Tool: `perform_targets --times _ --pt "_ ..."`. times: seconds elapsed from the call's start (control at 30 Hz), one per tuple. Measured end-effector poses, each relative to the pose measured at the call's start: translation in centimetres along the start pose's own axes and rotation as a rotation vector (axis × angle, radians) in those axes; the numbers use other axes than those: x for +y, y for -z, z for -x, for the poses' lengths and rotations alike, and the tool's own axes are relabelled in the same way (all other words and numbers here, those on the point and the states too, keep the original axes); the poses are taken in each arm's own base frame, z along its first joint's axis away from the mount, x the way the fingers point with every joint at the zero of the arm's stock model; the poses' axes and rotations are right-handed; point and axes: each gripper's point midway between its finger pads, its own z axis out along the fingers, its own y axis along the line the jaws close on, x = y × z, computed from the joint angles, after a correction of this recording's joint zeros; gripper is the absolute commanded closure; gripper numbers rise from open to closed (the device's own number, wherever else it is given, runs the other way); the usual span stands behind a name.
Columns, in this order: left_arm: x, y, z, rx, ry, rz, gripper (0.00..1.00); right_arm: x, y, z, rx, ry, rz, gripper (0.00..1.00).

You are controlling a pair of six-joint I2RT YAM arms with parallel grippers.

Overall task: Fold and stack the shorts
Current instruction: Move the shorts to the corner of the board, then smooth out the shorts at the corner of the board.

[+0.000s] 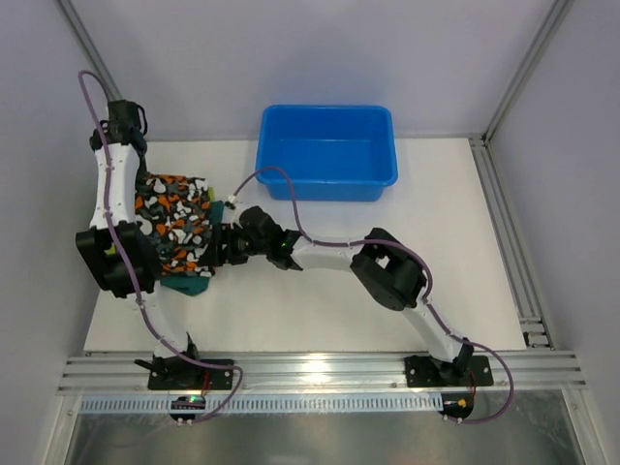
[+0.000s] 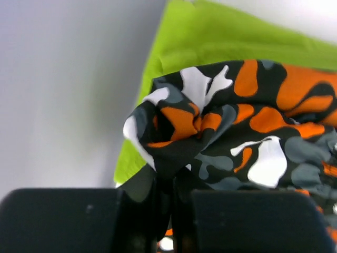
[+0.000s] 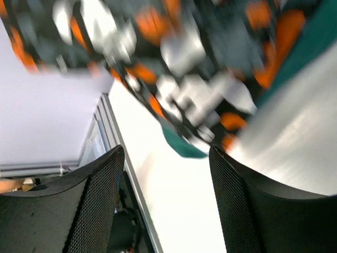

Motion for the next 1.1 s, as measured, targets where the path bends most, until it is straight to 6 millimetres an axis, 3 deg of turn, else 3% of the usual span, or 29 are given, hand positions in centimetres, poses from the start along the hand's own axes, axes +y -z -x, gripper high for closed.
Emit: perform_targets --times 0.07,0.13,0.23,0.33,0.37,0.5,0.6,0.7,0.8,0.9,1.03,1.1 --pt "1.1 -2.8 1.0 0.004 -0.002 0.071 0.69 -0.7 0.1 -0.9 0.015 0.005 -0.001 0.30" --pt "1.1 -5.8 1.1 0.035 -0.031 0.132 0.68 -2.4 0.5 -2.5 0.047 -0.003 -0.021 0.30" --pt "-0.1 -10.3 0.5 0.096 -0.077 0.187 0.53 -5.8 1.4 -5.5 0.108 -0.014 -0.081 0.30" --pt "-1.0 -12.5 -0.8 0.144 -0.107 0.202 0.52 -5.9 2.4 -5.5 0.112 0.015 -0.071 0.30" --pt "-1.1 -12.5 -0.8 0.145 -0.109 0.204 0.47 -6.0 2.8 -5.3 0.111 0.025 -0.078 0.30" --pt "-0.9 -10.5 0.6 0.091 -0.079 0.202 0.46 -6.3 3.6 -4.2 0.098 0.052 -0.085 0.30" --pt "-1.2 -7.3 2.1 0.016 -0.034 0.179 0.44 -6.8 4.6 -3.8 0.094 0.051 -0.104 0.30" --pt "-1.9 -3.7 1.8 -0.042 0.032 0.138 0.44 -7.6 5.7 -4.0 0.101 0.046 -0.136 0.30" --pt "-1.9 -1.8 -0.9 -0.026 0.064 0.124 0.44 -7.7 6.6 -4.3 0.106 0.045 -0.149 0.30" --pt "-1.9 -2.3 -4.1 0.034 0.076 0.130 0.48 -7.6 7.4 -4.9 0.113 0.044 -0.155 0.30" --pt "-2.3 -4.0 -9.0 0.146 0.109 0.092 0.80 -7.7 8.6 -5.8 0.126 0.038 -0.165 0.30" --pt "-1.5 -4.4 -10.8 0.190 0.158 0.082 0.83 -7.7 8.8 -5.9 0.128 0.037 -0.167 0.30"
